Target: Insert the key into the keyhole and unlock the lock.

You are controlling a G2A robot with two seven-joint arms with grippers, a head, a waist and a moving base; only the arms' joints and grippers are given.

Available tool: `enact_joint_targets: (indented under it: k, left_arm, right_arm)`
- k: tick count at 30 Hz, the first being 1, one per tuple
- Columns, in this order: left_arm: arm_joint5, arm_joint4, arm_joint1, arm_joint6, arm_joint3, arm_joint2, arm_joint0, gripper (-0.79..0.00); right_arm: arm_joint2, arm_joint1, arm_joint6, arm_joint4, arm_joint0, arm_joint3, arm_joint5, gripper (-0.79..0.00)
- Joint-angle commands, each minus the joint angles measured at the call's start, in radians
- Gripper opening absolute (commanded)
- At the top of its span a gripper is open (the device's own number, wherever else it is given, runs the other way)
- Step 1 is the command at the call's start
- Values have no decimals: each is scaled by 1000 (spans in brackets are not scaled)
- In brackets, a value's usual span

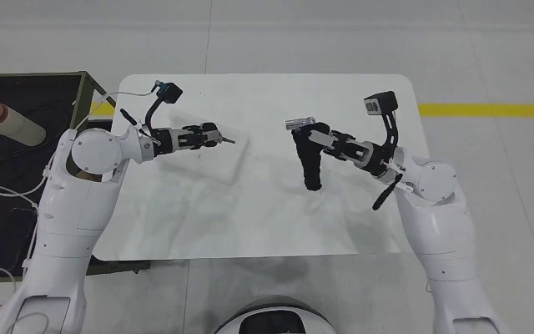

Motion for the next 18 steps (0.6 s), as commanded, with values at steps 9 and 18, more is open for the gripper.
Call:
enact_joint_targets:
  k: [9, 18]
  left_arm:
    - [0, 0, 0, 0, 0, 0, 0, -785]
    - [-213, -512, -16, 95, -74, -83, 179, -785]
  right_arm:
    - [-58, -10, 44, 80, 32, 74, -54, -785]
    - [-45, -6, -183, -170, -104, -67, -81, -785]
